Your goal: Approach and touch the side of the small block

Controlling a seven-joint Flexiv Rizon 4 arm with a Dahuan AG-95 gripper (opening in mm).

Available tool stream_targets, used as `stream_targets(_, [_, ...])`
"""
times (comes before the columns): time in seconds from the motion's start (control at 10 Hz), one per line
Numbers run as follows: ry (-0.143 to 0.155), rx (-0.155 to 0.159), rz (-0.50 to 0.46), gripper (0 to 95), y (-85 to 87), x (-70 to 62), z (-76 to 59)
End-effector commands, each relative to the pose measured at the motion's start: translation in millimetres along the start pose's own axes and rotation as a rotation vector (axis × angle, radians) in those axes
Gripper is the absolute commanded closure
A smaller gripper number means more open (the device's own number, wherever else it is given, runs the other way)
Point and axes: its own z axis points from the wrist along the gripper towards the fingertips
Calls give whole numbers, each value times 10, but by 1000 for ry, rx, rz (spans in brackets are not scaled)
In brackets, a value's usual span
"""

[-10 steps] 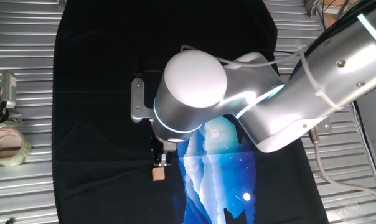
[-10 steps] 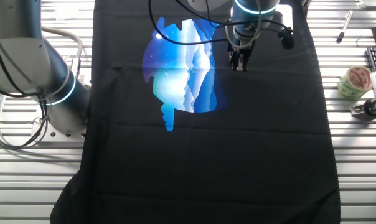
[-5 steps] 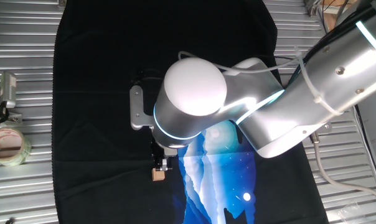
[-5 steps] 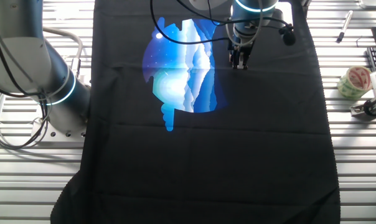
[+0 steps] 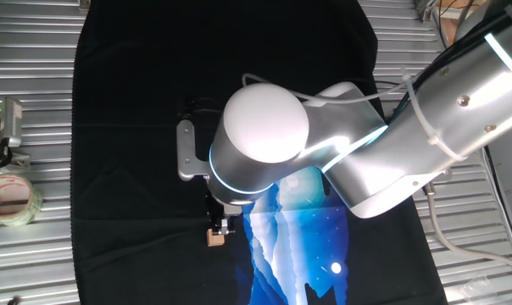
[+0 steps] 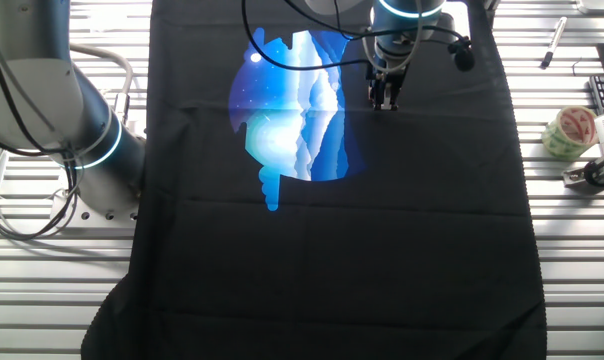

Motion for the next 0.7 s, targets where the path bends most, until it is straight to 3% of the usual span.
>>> stream_targets(0.1, [-2, -1, 1, 950, 9, -7, 19])
stream_targets(0.7, [-3, 0, 6, 950, 30, -5, 43])
